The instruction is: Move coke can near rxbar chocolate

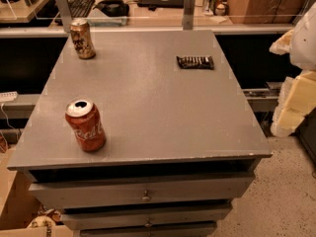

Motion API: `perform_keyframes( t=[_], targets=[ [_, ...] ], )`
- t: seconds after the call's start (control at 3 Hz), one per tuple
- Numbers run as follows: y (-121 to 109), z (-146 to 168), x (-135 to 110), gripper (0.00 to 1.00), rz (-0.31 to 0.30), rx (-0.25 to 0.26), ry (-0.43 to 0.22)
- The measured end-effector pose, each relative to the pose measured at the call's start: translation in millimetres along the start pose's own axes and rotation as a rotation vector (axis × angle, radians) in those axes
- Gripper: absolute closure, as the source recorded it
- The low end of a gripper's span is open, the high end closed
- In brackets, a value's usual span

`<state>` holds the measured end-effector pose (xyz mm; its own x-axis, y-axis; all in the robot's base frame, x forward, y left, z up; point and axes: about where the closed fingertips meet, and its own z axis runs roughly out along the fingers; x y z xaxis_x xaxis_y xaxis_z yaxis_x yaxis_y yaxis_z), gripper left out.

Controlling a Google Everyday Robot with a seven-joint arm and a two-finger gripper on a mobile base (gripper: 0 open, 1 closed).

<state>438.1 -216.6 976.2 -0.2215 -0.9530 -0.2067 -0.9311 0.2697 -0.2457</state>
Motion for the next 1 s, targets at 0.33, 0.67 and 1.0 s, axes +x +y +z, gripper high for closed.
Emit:
perform_keyframes(
  t=[0.33,0.67,1.0],
  targets=[
    [0.0,0.0,0.0,0.00,0.000,0.000,0.000],
    [6.6,15.4,-27.9,0.00,-0.012,-0.037,-0.083],
    [22.9,43.7,-85.4,0.00,-0.030,-0.108,-0.259]
  ],
)
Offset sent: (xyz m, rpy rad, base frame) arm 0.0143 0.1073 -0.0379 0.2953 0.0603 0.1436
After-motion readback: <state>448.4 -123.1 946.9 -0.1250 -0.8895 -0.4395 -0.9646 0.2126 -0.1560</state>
